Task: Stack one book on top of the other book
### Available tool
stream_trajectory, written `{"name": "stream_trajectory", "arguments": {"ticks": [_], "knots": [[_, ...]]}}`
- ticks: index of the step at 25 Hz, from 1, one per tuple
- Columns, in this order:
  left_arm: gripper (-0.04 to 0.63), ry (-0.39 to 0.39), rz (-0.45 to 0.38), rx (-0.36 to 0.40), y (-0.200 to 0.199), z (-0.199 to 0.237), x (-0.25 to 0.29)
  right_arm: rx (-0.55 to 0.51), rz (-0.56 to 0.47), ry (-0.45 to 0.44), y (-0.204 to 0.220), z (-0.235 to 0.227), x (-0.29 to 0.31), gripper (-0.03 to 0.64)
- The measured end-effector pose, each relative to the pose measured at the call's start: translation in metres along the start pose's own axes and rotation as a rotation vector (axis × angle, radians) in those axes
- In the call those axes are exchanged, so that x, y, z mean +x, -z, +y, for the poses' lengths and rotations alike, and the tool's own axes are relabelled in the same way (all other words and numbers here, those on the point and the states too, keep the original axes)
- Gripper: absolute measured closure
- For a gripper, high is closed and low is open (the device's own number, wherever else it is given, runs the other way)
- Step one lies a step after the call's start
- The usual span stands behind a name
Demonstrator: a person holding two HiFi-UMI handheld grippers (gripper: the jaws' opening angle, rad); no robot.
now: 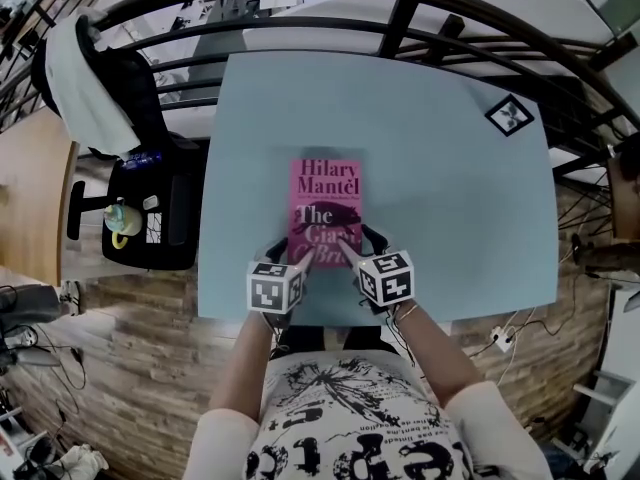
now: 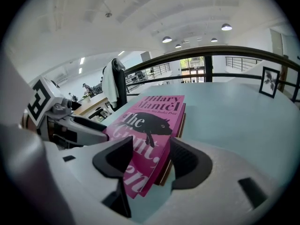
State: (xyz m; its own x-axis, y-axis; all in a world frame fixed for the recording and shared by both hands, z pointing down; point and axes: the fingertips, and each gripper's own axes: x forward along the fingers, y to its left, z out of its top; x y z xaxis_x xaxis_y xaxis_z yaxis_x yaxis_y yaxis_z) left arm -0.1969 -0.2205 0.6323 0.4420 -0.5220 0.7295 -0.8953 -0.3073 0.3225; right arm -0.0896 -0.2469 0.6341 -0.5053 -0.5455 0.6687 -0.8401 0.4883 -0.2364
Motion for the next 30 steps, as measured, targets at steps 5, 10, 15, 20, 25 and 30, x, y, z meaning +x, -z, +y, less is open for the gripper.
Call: {"name": "stream_trajectory", "arguments": {"ticks": [5,10,15,20,25,30], "knots": [[0.341,-0.080,-0.111,0.013,-0.024,0.006,-0.020,0.057,-0.058,0.014,-0.016,-0.001,-0.015,0.382],[0.469,-0.109,-0.237,0.043,-0.051,0.000,-0.053,-0.004,-0.132,0.055,-0.038,-0.003,-0.046,0.470],[0.571,-0.077,-0.356,0.092,-0.077,-0.020,-0.088,-0.033,-0.226,0.048,-0.065,0.008,-0.082,0.621],[0.575,-0.045,-0.437,0.211,-0.102,-0.041,-0.121,-0.139,-0.383,0.087,-0.106,0.021,-0.119,0.623],[0.575,-0.008,-0.598,0.314,-0.131,-0.058,-0.164,-0.225,-0.545,0.078,-0.143,0.045,-0.156,0.623],[0.575,0.065,-0.741,0.389,-0.147,-0.074,-0.207,-0.294,-0.644,0.066,-0.161,0.071,-0.181,0.623]]}}
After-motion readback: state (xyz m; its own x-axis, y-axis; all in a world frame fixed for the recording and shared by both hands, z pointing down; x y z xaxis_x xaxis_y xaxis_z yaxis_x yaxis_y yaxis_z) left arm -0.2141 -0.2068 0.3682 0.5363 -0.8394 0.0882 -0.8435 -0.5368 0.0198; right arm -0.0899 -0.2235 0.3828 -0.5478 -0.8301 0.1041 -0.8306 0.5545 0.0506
